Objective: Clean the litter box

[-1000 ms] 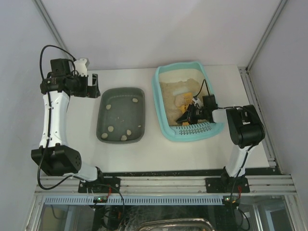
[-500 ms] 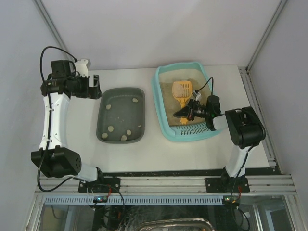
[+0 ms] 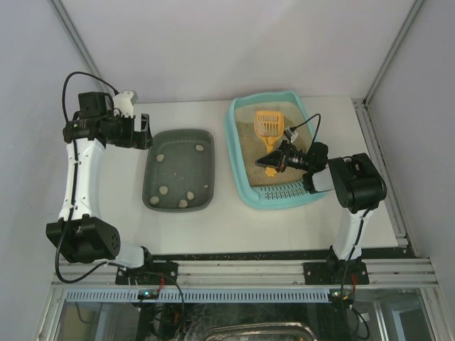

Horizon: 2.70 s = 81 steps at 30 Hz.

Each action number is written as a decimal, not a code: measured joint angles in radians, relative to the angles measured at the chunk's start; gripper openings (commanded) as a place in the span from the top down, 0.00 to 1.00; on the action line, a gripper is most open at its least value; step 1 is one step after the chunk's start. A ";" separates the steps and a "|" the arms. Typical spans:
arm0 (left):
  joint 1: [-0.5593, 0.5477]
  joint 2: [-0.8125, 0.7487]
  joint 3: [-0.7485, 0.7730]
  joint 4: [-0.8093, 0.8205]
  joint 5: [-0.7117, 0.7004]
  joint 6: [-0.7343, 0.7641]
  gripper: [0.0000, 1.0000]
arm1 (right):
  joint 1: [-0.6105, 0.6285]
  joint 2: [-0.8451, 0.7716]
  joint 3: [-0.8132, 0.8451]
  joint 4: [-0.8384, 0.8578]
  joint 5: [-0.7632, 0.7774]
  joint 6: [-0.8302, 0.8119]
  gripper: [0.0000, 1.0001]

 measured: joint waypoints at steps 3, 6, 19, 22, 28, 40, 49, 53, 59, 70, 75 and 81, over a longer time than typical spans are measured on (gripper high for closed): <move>0.000 -0.001 0.000 0.002 0.009 0.000 0.00 | 0.000 -0.007 0.000 -0.093 0.014 -0.039 1.00; 0.000 -0.004 0.000 0.001 0.017 -0.002 0.00 | 0.001 -0.031 0.003 -0.274 0.045 -0.126 1.00; -0.005 -0.178 0.010 -0.081 -0.001 0.003 0.00 | 0.085 -0.255 0.284 -1.317 0.348 -0.661 1.00; -0.013 -0.190 0.010 -0.093 -0.023 0.011 0.00 | 0.106 -0.256 0.343 -1.504 0.460 -0.743 1.00; -0.106 -0.151 0.013 -0.076 -0.098 0.023 0.01 | 0.156 -0.288 0.447 -1.823 0.753 -0.848 1.00; -0.395 0.186 0.265 0.034 -0.140 0.029 0.00 | 0.260 -0.419 0.550 -2.111 1.036 -0.896 1.00; -0.472 0.358 0.282 0.106 -0.113 -0.219 0.00 | 0.315 -0.419 0.723 -2.362 1.176 -0.916 1.00; -0.507 0.362 0.380 0.092 -0.132 -0.205 0.00 | 0.327 -0.439 0.745 -2.383 1.192 -0.966 1.00; -0.535 0.349 0.403 0.094 -0.132 -0.186 0.00 | 0.268 -0.426 0.743 -2.410 1.177 -1.013 1.00; -0.587 0.415 0.505 0.188 -0.328 -0.401 0.00 | 0.206 -0.296 0.840 -2.419 1.213 -0.976 1.00; -0.584 0.423 0.444 0.300 -0.378 -0.678 0.00 | 0.207 -0.236 0.988 -2.430 1.210 -0.938 1.00; -0.649 0.506 0.444 0.338 -0.452 -0.855 0.00 | 0.180 -0.236 1.057 -2.436 1.164 -0.929 1.00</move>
